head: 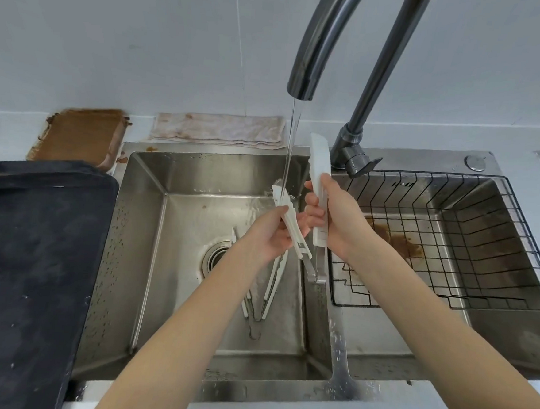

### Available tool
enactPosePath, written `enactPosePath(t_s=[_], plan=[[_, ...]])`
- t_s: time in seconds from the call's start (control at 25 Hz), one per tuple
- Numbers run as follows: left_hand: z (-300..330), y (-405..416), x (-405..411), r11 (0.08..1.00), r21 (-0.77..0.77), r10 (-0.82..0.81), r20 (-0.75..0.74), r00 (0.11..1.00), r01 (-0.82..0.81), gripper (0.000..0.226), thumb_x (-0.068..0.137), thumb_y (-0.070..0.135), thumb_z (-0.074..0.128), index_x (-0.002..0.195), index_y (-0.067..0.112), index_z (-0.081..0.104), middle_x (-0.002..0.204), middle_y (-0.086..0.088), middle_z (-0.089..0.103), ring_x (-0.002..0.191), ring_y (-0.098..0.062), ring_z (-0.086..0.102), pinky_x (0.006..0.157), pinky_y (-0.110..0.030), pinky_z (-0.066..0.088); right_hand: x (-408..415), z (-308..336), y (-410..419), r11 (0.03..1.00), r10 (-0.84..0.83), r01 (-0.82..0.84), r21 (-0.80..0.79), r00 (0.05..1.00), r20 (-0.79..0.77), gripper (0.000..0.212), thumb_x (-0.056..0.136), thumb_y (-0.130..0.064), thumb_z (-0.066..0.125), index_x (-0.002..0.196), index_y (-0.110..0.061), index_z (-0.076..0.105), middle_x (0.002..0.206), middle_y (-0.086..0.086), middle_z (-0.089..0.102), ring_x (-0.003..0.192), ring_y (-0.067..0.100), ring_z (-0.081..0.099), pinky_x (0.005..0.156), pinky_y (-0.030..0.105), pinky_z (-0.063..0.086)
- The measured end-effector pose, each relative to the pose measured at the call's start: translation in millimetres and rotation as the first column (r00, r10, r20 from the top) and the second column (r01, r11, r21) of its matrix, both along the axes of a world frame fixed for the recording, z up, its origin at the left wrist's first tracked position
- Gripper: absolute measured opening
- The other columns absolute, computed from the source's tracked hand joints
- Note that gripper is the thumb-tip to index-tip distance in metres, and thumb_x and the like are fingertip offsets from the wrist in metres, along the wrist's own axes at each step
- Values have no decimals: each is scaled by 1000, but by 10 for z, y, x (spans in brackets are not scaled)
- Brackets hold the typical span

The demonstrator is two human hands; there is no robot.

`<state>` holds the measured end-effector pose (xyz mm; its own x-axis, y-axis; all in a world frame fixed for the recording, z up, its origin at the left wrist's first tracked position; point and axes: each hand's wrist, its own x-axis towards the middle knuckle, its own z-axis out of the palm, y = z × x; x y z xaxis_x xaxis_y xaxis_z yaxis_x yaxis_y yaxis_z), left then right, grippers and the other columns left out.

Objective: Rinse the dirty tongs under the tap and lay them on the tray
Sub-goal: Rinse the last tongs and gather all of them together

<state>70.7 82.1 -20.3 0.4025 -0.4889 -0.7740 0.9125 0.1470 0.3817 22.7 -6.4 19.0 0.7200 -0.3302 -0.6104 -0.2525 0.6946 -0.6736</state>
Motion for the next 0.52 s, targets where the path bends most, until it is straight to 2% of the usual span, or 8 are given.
enactPosePath(t_s=[0.12,0.2,0.32,0.52], plan=[[-38,-6,22,998,-40,42,-73,996,-45,24,99,21,40,87,3,50,79,-12,56,49,-17,63,45,-21,54,-21,6,-27,1000,-3,3,7,1000,-11,29,100,-28,34,83,-10,49,44,-5,40,29,2,30,29,11,23],[-68,-13,35,995,-52,83,-96,992,-88,24,98,25,42,85,6,49,74,-7,50,55,-15,54,47,-22,50,-54,-30,-27,999,-5,3,-44,999,-42,32,100,-31,33,83,-10,50,48,-3,40,28,1,30,28,12,23],[-75,12,49,994,-48,93,-79,993,-97,22,94,29,50,82,10,51,66,1,44,40,-6,47,40,-14,42,-131,-199,41,988,-41,25,-152,994,-105,40,101,-36,25,81,-11,50,56,1,40,26,1,32,27,13,25],[-49,50,35,998,40,-46,58,997,44,20,90,25,58,77,15,48,60,2,41,41,-5,42,47,-16,36,-252,-422,80,981,-62,15,-192,969,-240,50,101,-40,14,80,-13,50,55,0,35,24,2,29,27,14,23]])
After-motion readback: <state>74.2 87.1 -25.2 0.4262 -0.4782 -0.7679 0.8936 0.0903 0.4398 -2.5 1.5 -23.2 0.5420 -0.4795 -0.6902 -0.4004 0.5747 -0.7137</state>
